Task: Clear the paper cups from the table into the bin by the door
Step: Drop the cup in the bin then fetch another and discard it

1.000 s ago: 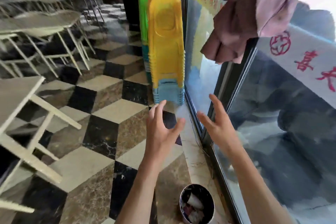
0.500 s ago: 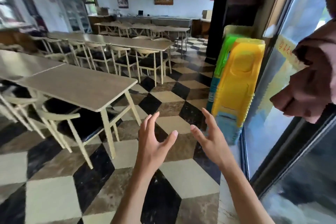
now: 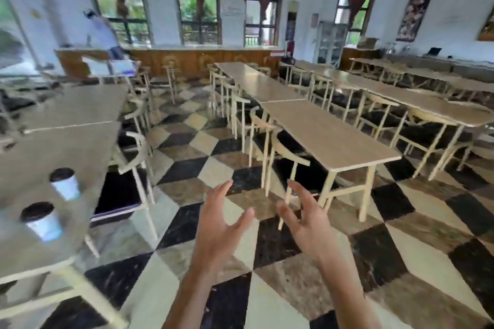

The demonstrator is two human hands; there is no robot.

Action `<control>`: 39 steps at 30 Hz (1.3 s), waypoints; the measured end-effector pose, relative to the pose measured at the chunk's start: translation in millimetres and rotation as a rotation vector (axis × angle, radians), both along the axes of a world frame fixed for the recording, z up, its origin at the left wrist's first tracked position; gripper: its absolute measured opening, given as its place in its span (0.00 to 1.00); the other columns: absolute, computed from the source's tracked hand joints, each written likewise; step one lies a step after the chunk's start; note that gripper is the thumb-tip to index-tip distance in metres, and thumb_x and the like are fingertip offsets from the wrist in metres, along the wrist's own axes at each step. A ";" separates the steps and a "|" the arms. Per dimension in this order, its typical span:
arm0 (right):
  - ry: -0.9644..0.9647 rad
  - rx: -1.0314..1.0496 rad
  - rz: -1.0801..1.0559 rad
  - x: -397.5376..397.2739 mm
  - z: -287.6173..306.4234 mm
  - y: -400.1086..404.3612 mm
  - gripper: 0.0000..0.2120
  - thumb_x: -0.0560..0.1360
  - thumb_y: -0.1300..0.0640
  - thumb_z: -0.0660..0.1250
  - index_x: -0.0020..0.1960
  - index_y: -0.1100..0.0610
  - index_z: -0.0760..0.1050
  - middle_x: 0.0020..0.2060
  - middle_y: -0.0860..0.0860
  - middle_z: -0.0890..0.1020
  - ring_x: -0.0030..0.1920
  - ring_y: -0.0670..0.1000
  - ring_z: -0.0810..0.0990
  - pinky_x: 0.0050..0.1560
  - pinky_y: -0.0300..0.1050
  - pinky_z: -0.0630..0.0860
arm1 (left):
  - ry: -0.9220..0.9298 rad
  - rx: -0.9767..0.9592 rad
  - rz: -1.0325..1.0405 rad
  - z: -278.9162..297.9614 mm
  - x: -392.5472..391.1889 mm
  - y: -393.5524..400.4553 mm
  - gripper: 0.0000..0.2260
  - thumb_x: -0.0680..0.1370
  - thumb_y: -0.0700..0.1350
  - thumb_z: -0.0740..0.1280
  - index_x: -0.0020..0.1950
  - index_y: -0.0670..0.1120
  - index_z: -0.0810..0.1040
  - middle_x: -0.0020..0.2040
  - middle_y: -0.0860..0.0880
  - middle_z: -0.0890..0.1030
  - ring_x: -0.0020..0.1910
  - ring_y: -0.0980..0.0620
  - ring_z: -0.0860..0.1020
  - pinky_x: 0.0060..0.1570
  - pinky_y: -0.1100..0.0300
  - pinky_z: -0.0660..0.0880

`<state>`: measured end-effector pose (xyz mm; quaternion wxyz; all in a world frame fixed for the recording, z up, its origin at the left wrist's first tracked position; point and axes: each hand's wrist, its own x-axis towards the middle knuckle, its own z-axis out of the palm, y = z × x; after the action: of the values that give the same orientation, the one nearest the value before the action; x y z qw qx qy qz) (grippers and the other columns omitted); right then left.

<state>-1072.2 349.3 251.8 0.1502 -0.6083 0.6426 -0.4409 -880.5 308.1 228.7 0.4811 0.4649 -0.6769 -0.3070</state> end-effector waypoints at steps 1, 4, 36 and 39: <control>-0.003 0.011 0.055 30.0 -2.6 -17.1 0.26 0.77 0.43 0.65 0.73 0.47 0.65 0.64 0.41 0.75 0.64 0.44 0.76 0.58 0.24 0.67 | 0.003 0.014 0.042 -2.4 32.2 -6.4 0.28 0.70 0.65 0.67 0.68 0.75 0.62 0.71 0.62 0.67 0.71 0.61 0.64 0.68 0.54 0.65; -0.018 0.043 0.197 130.2 -7.9 -64.8 0.28 0.78 0.42 0.63 0.75 0.48 0.65 0.60 0.50 0.82 0.58 0.48 0.81 0.56 0.35 0.73 | -0.035 0.017 0.197 -7.6 135.0 -24.4 0.26 0.69 0.67 0.66 0.65 0.78 0.60 0.68 0.65 0.67 0.68 0.66 0.64 0.62 0.64 0.62; -0.033 0.430 0.711 593.6 -171.9 -397.2 0.22 0.78 0.52 0.67 0.70 0.57 0.73 0.67 0.46 0.76 0.68 0.44 0.73 0.70 0.44 0.69 | -0.254 0.428 0.750 -143.7 560.3 -263.9 0.29 0.69 0.50 0.76 0.68 0.48 0.75 0.65 0.47 0.76 0.63 0.44 0.75 0.62 0.52 0.71; 0.003 0.491 0.682 605.7 -188.8 -419.4 0.22 0.77 0.53 0.68 0.70 0.57 0.73 0.68 0.49 0.76 0.68 0.49 0.74 0.69 0.45 0.68 | -0.286 0.473 0.722 -159.0 568.7 -296.2 0.31 0.69 0.54 0.75 0.71 0.51 0.73 0.69 0.47 0.72 0.65 0.45 0.72 0.62 0.52 0.71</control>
<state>-466.5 -70.1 63.0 0.4271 -0.7331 0.4906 -0.1987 -311.8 12.0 69.7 0.3395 0.8061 -0.4422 -0.1985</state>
